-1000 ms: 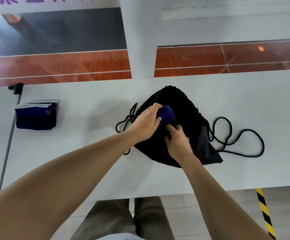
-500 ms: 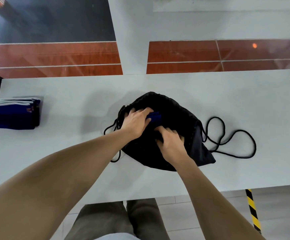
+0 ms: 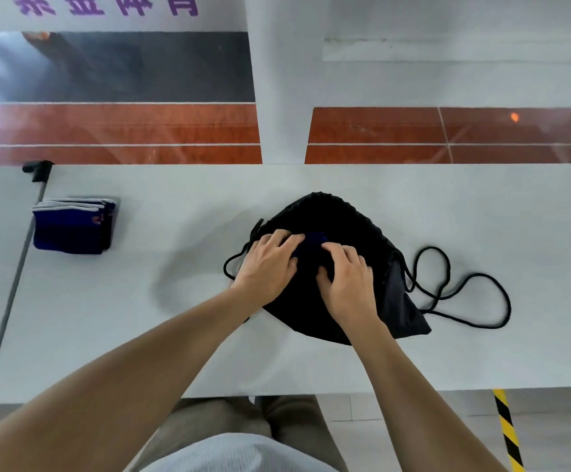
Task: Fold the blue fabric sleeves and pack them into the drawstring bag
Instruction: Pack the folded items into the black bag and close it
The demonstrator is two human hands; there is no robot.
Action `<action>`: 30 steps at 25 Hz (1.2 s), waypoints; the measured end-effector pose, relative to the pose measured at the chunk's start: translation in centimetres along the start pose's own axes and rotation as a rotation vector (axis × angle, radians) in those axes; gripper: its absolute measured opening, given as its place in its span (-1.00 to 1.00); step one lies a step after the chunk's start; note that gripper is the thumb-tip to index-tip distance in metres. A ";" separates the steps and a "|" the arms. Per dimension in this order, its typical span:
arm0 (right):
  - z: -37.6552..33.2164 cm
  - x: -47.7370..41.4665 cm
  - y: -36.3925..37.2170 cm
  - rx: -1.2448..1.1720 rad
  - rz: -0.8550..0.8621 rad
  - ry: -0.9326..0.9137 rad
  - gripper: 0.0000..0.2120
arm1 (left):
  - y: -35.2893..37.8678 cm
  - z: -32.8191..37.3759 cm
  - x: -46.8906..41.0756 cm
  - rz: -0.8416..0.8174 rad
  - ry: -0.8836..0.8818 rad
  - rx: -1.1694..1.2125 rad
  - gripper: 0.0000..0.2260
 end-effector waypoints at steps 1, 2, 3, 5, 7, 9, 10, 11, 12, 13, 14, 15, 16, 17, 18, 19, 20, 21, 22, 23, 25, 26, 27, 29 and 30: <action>-0.5 0.2 -0.3 0.007 0.024 -0.015 -0.59 | -0.5 -0.2 1.2 0.042 0.013 0.002 -0.64; -1.2 0.3 -0.5 0.016 0.045 -0.034 -0.60 | -1.3 -0.7 2.3 0.088 0.025 -0.008 -0.67; -1.9 0.4 -0.7 0.027 0.063 -0.054 -0.60 | -2.0 -1.2 3.3 0.123 0.033 -0.026 -0.70; -3.6 0.4 -1.1 0.055 0.084 -0.093 -0.59 | -3.5 -2.4 4.9 0.179 0.026 -0.059 -0.72; -5.8 0.2 -1.1 0.069 0.084 -0.131 -0.59 | -5.0 -3.7 6.3 0.230 -0.008 -0.062 -0.74; -8.3 0.0 -0.6 0.072 0.075 -0.161 -0.58 | -6.5 -5.3 7.6 0.267 -0.034 -0.063 -0.74; -9.7 -0.1 -0.2 0.074 0.069 -0.175 -0.58 | -7.4 -6.2 8.1 0.284 -0.043 -0.064 -0.74; -11.1 -0.1 0.3 0.071 0.062 -0.186 -0.58 | -8.1 -7.3 8.6 0.297 -0.053 -0.060 -0.74; -12.7 -0.2 0.9 0.065 0.054 -0.199 -0.58 | -9.0 -8.7 9.3 0.309 -0.067 -0.056 -0.73; -14.2 -0.2 1.6 0.058 0.043 -0.210 -0.58 | -9.9 -10.1 9.8 0.313 -0.082 -0.053 -0.74; -15.8 -0.1 2.4 0.053 0.030 -0.218 -0.58 | -10.7 -11.5 10.4 0.317 -0.096 -0.054 -0.74; -17.5 -0.1 3.2 0.054 0.020 -0.224 -0.57 | -11.5 -13.1 11.0 0.322 -0.112 -0.057 -0.75; -19.0 0.0 4.1 0.056 0.014 -0.230 -0.56 | -12.2 -14.6 11.6 0.325 -0.125 -0.060 -0.75; -20.8 0.0 5.2 0.056 0.010 -0.236 -0.56 | -13.0 -16.4 12.2 0.324 -0.142 -0.064 -0.76; -22.4 0.1 6.3 0.052 0.004 -0.239 -0.56 | -13.6 -18.1 12.8 0.319 -0.156 -0.067 -0.77; -23.9 0.2 7.3 0.047 -0.005 -0.240 -0.56 | -14.2 -19.7 13.3 0.317 -0.165 -0.070 -0.77; -25.4 0.1 8.4 0.043 -0.014 -0.240 -0.55 | -14.7 -21.3 13.7 0.317 -0.178 -0.073 -0.77; -26.6 -0.1 9.4 0.040 -0.020 -0.236 -0.55 | -15.1 -22.8 14.1 0.317 -0.190 -0.075 -0.77; -27.9 -0.2 10.5 0.036 -0.025 -0.229 -0.55 | -15.6 -24.4 14.5 0.314 -0.201 -0.077 -0.76; -28.9 -0.4 11.3 0.026 -0.035 -0.223 -0.55 | -15.9 -25.8 14.8 0.306 -0.216 -0.082 -0.75; -30.7 -0.9 13.1 0.010 -0.071 -0.227 -0.54 | -16.4 -28.6 15.0 0.285 -0.269 -0.086 -0.71; -31.4 -1.4 14.0 0.003 -0.090 -0.233 -0.54 | -16.5 -30.0 14.8 0.272 -0.309 -0.073 -0.66; -32.2 -2.0 15.1 -0.001 -0.117 -0.237 -0.54 | -16.5 -31.3 14.6 0.259 -0.351 -0.051 -0.62; -33.3 -2.9 16.5 -0.012 -0.178 -0.242 -0.52 | -16.7 -33.1 14.0 0.235 -0.420 -0.027 -0.54; -34.0 -3.6 17.5 -0.016 -0.210 -0.245 -0.50 | -16.7 -34.1 13.5 0.213 -0.459 -0.019 -0.51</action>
Point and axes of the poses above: each hand's wrist, its own x-axis away from the middle knuckle, its own y-axis out of the palm, z = x × y, the point moved 1 cm from there along -x, towards the middle knuckle
